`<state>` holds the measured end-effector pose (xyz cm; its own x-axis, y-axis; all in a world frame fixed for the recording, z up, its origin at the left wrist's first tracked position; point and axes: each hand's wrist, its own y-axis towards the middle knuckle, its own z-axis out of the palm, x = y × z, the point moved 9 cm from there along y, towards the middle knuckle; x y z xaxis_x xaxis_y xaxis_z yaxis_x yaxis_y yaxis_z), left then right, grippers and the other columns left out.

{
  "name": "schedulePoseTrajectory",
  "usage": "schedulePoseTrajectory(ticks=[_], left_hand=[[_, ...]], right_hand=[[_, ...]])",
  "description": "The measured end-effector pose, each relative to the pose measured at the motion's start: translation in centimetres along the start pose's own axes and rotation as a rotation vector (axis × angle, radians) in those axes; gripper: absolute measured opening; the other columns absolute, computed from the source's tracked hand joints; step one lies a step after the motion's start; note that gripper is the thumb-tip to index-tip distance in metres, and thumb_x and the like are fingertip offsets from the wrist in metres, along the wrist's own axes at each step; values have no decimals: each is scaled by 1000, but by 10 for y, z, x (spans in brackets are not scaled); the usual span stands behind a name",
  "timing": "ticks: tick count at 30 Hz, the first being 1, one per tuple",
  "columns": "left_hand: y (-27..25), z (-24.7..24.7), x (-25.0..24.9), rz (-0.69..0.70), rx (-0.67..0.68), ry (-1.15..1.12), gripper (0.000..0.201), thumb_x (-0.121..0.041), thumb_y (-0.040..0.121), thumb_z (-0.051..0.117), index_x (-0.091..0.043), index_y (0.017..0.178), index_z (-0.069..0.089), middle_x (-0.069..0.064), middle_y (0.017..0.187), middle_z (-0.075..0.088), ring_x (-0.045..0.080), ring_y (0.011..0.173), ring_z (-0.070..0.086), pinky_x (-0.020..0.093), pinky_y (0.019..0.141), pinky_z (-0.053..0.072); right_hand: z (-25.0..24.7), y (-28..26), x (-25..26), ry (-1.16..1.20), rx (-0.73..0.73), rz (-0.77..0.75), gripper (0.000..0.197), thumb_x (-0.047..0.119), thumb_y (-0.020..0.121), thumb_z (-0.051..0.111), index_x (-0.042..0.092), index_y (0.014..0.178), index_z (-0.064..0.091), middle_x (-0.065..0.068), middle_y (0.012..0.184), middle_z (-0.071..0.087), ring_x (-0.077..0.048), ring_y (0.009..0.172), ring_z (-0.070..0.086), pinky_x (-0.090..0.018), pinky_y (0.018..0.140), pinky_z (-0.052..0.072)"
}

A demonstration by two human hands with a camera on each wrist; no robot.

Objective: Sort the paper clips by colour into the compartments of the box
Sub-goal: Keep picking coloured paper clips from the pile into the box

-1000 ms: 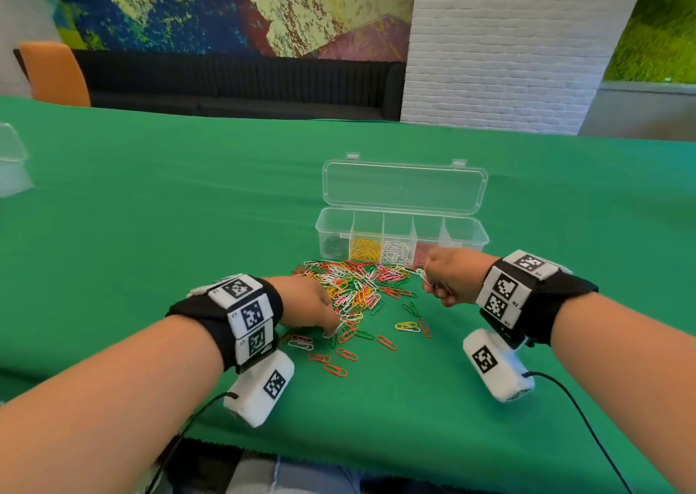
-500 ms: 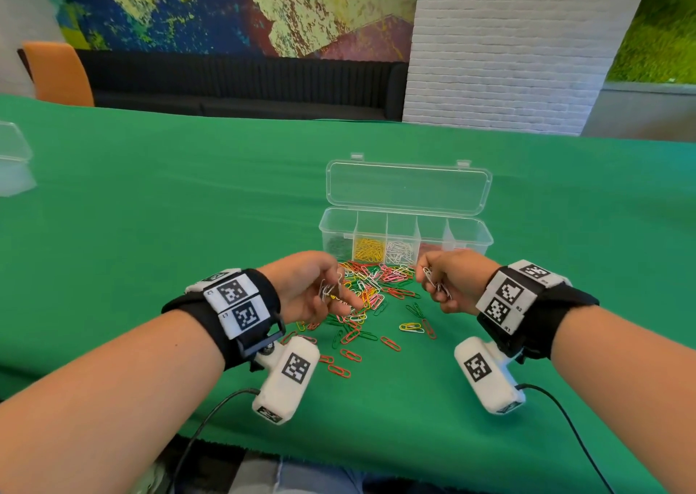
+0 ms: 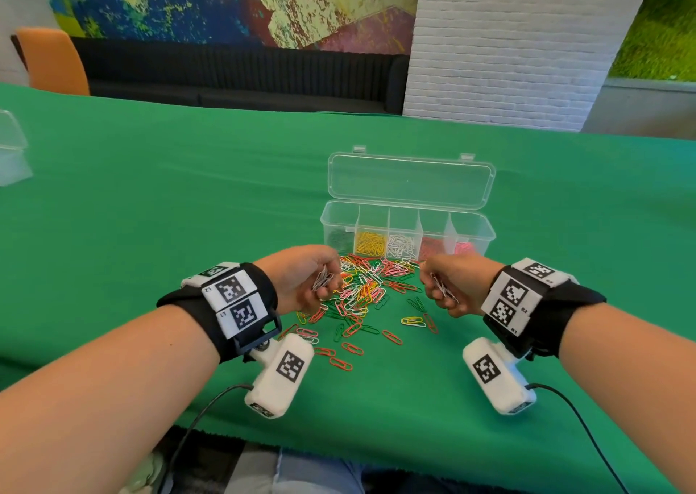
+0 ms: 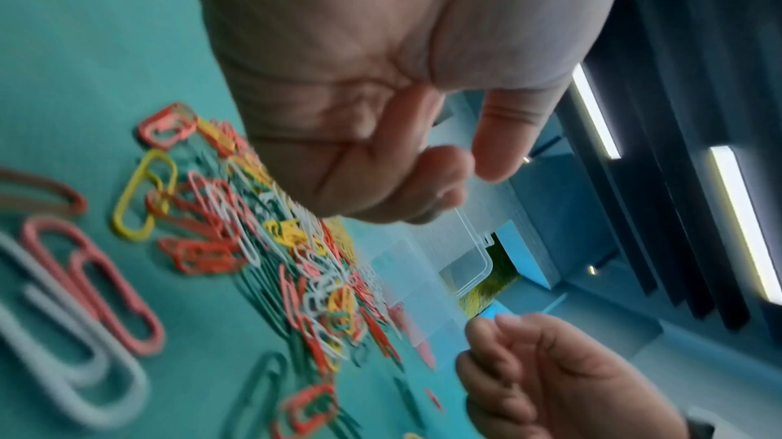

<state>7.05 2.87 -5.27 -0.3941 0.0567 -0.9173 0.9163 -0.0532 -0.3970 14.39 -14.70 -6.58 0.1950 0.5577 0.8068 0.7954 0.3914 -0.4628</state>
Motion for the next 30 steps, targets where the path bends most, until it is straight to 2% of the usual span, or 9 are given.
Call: schedulePoseTrajectory(ticks=[3,6,9,12,14,20,23,26,30], left_hand=[[0,-9,-4,19,-72,266,21,-21,96,43,-17,75,41,-4,56,39,8,43,30,18,40,21],[-4,-16,-16,88,-124,715,22,-39,97,43,-21,84,46,-5,60,40,10,47,32,20,45,27],[-14,-14,-18,124,-65,1099,13,-38,91,56,-25,87,57,-12,62,48,4,54,42,19,54,34],[-20,-13,-6,29,39,1283,7,-28,80,67,-27,77,61,-16,52,48,2,53,41,21,54,33],[-21,-14,1,-18,51,1387,11,-27,76,70,-26,73,59,-13,56,48,5,55,42,21,54,33],[-19,-8,12,3,66,1451,19,-31,75,74,-28,89,62,-10,66,50,4,56,44,22,53,31],[-16,-8,17,17,87,1430,19,-30,74,73,-30,88,60,-7,70,55,6,56,46,22,53,33],[-13,-9,19,26,98,1425,16,-31,74,74,-29,83,61,-8,67,54,7,56,46,22,55,33],[-13,-9,19,31,88,1437,12,-32,76,72,-28,82,62,-8,68,55,8,59,47,22,56,35]], right_hand=[[0,-3,6,-448,-40,-41,43,42,96,42,17,61,37,2,51,36,-13,42,31,-18,43,28],[6,-9,19,-876,-68,-178,44,46,90,53,19,59,36,3,55,37,-11,50,35,-23,51,31],[11,-12,26,-923,-61,-257,39,37,84,65,21,59,40,6,56,39,-8,53,36,-23,53,31],[18,-14,29,-976,-47,-286,20,35,81,68,26,70,54,10,58,44,-4,54,39,-20,52,31],[23,-15,29,-1022,-40,-293,12,34,80,69,27,81,59,11,60,43,-3,55,40,-20,51,31],[30,-10,21,-1059,-3,-236,12,30,82,68,24,80,57,12,59,51,2,53,44,-16,49,30],[31,-8,20,-1053,12,-229,12,26,83,66,23,75,57,13,59,54,1,53,45,-16,49,32],[31,-6,20,-1056,9,-254,20,25,83,65,25,67,53,12,59,54,0,54,45,-15,49,31],[29,-9,24,-994,-13,-285,13,26,87,62,23,75,58,13,60,51,-1,55,44,-15,49,31]])
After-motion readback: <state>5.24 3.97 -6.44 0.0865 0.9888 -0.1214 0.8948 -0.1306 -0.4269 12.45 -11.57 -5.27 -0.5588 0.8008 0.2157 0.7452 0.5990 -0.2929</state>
